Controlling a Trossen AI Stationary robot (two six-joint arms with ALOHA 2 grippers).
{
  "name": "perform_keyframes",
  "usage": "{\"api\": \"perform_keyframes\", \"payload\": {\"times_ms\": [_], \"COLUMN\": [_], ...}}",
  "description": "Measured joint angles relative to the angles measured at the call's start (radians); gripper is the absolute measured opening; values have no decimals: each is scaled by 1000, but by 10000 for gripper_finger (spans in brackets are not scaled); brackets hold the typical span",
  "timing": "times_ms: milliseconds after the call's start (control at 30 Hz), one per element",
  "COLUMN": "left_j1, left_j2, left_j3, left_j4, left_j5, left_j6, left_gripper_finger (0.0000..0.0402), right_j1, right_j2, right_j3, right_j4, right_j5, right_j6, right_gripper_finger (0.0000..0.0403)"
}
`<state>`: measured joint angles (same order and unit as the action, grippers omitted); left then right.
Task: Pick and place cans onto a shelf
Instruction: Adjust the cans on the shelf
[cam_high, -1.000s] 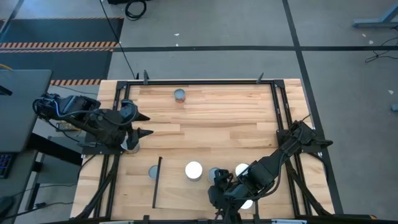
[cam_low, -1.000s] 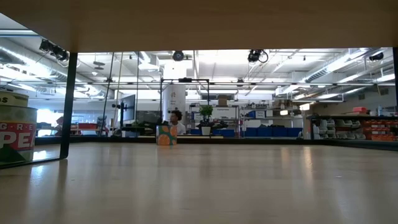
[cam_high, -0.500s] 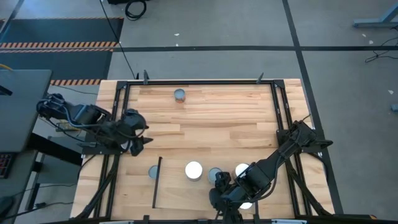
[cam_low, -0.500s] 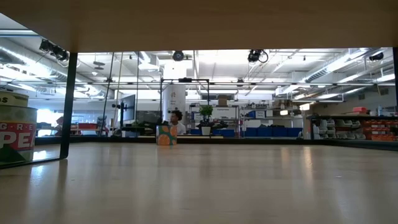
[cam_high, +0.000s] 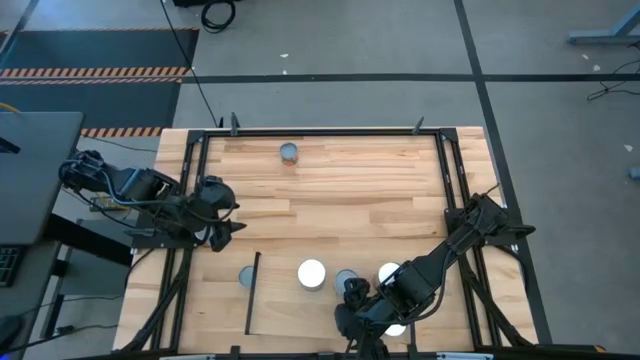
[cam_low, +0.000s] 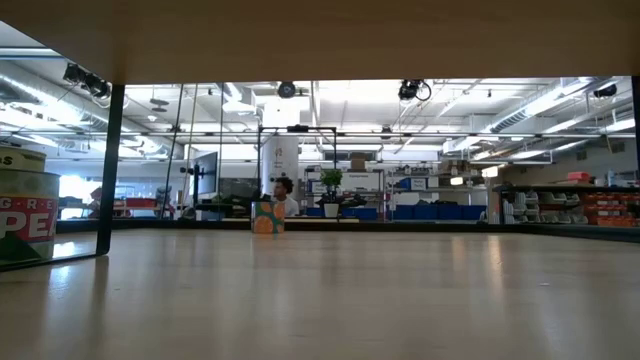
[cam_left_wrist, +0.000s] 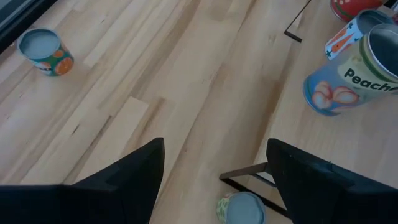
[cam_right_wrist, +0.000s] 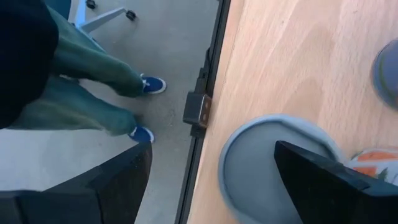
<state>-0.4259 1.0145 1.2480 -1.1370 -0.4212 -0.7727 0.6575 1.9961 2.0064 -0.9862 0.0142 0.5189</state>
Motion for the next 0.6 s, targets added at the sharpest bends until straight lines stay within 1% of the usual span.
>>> {"api": "perform_keyframes", "payload": {"times_ms": [100,267,433,600], "left_j1": [0,0,0,0], "left_j2": [0,0,0,0], "left_j3": [0,0,0,0], "left_j4": [0,0,0,2], "left_j5": [0,0,0,0], "left_j6": [0,0,0,0], "left_gripper_finger": [286,286,286,286], "right_j1": [-1,-3,-4,-4], "right_j2": [0,-3,-2,-2], "right_j3": [-19,-54,-56,-56], "right_j4": [30,75,112,111], "right_j5": [20,22,20,21], "right_j6": [-25,-29,-25,-12], "right_gripper_finger": [346,346,346,346]}}
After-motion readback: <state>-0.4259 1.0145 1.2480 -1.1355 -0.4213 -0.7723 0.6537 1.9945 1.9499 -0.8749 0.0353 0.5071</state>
